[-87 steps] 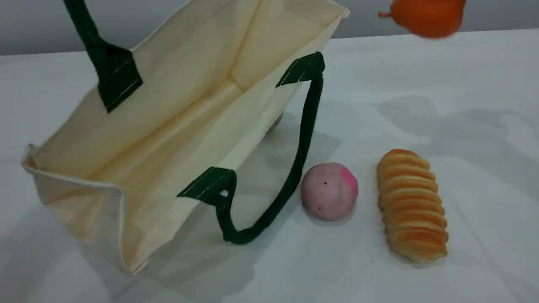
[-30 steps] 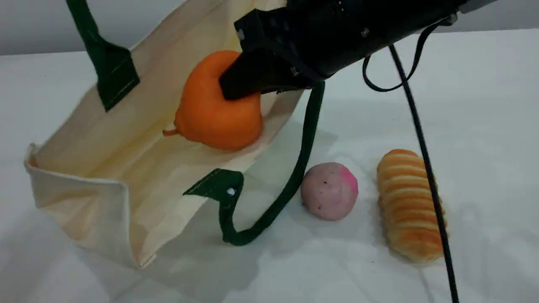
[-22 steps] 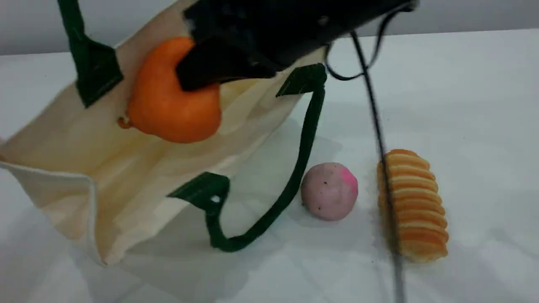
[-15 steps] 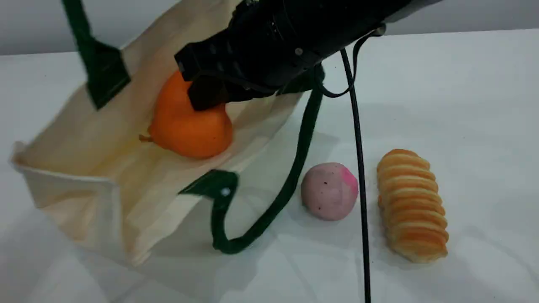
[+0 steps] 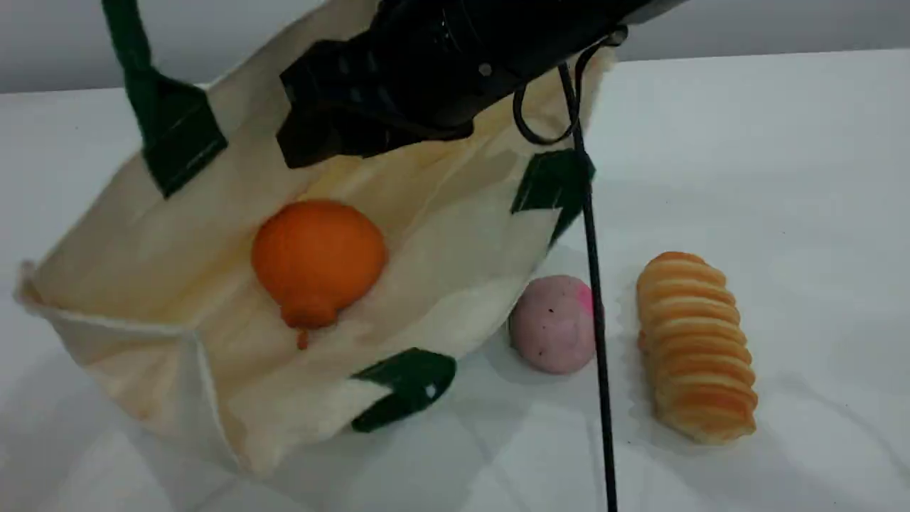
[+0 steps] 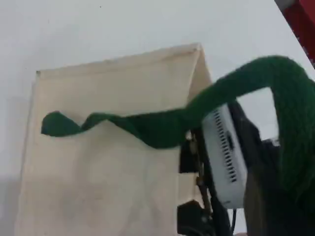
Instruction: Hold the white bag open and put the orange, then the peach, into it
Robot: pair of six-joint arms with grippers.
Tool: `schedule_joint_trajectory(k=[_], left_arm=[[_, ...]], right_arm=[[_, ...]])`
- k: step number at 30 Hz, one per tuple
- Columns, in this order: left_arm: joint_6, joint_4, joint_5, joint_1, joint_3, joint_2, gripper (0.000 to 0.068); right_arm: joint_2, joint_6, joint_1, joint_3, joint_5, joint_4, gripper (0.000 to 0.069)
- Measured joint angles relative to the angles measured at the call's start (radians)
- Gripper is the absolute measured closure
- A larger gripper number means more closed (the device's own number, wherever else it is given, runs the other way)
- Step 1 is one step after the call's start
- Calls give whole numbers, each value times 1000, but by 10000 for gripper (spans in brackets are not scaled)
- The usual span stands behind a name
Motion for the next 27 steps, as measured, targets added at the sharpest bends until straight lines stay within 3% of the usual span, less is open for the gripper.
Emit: schedule_joint_trajectory(k=[4, 11, 16, 27], left_arm=[[3, 1, -2, 0, 0, 0, 619], [9, 2, -2, 0, 0, 0, 619], [12, 3, -2, 0, 0, 0, 619], [12, 9, -1, 2, 0, -26, 619]], right_arm=[[-62, 1, -1, 19, -21, -14, 129], [-231, 26, -2, 164, -211, -215, 120], [-332, 26, -3, 295, -353, -221, 118], [-334, 26, -3, 488, -386, -172, 117]])
